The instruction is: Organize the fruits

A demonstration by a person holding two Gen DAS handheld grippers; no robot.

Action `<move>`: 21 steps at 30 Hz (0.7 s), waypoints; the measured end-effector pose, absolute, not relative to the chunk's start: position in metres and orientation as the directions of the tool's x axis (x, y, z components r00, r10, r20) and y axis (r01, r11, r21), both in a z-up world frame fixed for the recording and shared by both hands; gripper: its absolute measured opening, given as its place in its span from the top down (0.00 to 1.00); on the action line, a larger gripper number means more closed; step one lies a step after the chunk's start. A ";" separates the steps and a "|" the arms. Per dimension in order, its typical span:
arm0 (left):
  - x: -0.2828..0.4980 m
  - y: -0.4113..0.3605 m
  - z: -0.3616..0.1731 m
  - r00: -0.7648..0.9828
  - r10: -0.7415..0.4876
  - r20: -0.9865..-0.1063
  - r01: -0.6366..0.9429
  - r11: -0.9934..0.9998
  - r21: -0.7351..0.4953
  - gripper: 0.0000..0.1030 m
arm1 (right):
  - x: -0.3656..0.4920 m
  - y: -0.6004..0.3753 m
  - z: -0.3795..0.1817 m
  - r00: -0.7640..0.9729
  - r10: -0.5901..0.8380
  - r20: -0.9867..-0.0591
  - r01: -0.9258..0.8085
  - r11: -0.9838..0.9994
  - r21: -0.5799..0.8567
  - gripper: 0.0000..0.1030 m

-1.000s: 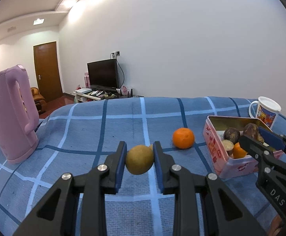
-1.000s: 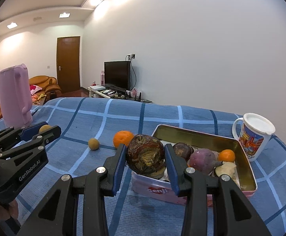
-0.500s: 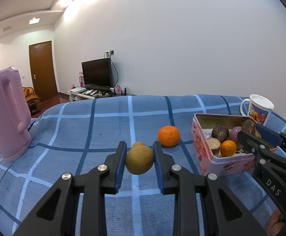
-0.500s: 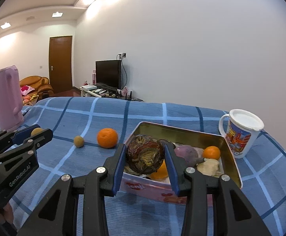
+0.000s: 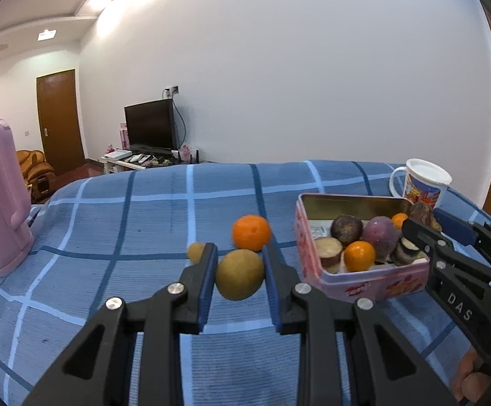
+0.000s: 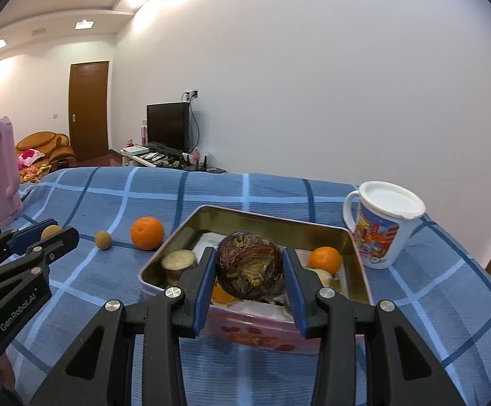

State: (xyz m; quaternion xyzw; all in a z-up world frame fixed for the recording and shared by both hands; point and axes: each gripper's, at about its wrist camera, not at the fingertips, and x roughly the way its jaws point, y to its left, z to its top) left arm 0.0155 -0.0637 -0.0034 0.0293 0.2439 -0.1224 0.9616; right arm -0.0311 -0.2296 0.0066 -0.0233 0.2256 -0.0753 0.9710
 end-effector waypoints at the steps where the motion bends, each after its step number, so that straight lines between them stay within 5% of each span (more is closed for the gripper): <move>1: 0.015 -0.065 -0.003 0.850 -0.226 -0.477 0.253 0.968 -0.008 0.72 | -0.031 -0.233 0.007 0.885 -0.162 -0.435 0.142 0.987 -0.079 0.60; 21: 0.018 -0.117 0.006 0.821 -0.330 -0.465 0.355 0.934 -0.036 0.72 | -0.032 -0.268 0.010 0.875 -0.251 -0.415 0.216 0.968 -0.130 0.60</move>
